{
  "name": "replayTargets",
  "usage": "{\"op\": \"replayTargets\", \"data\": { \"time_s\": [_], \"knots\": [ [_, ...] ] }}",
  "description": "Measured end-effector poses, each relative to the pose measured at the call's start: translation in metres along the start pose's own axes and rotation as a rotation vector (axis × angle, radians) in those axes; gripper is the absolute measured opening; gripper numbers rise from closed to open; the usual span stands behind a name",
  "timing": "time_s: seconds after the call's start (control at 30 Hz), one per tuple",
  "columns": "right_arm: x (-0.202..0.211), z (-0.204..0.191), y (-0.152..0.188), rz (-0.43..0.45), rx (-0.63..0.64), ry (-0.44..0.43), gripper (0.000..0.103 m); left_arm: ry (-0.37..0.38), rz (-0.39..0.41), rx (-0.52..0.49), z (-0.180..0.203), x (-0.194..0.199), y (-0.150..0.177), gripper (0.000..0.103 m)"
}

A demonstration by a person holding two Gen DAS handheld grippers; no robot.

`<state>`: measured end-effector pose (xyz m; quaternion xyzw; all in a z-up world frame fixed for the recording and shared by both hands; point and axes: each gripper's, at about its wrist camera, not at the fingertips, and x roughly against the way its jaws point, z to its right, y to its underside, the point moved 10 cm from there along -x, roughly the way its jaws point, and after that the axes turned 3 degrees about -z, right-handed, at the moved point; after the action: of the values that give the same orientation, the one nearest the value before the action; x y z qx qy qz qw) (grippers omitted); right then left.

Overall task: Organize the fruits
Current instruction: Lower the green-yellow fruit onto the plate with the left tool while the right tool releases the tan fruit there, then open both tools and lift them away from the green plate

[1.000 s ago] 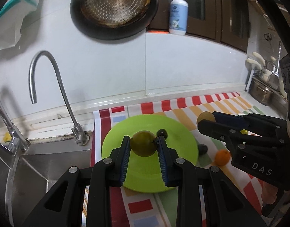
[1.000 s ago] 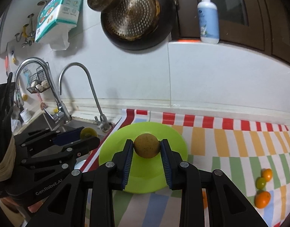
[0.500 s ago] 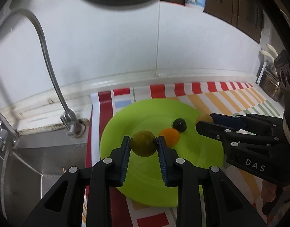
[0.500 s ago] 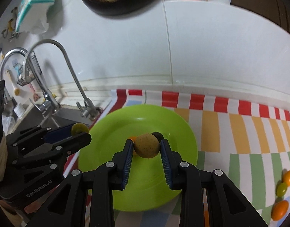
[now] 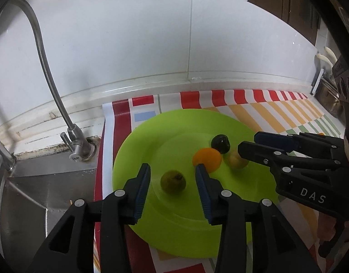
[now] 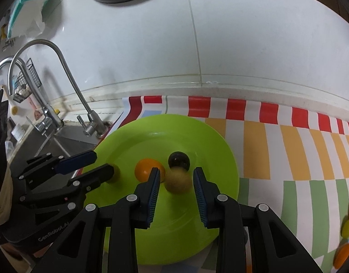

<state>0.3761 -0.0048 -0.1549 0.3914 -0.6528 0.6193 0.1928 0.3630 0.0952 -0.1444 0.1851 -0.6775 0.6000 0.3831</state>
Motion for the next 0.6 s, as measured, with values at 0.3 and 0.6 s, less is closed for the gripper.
{"op": "replayTargets", "data": {
  "time_s": [0.3,0.6],
  "knots": [
    [0.038,0.003,0.0,0.063,-0.011,0.036,0.036,-0.01,0.049,0.022,0.004,0.04,-0.001,0.046],
    [0.102,0.0,0.006,0.157,-0.021,0.064,0.046,-0.02,0.146,0.053,0.021,0.095,0.0,0.06]
  ]
}}
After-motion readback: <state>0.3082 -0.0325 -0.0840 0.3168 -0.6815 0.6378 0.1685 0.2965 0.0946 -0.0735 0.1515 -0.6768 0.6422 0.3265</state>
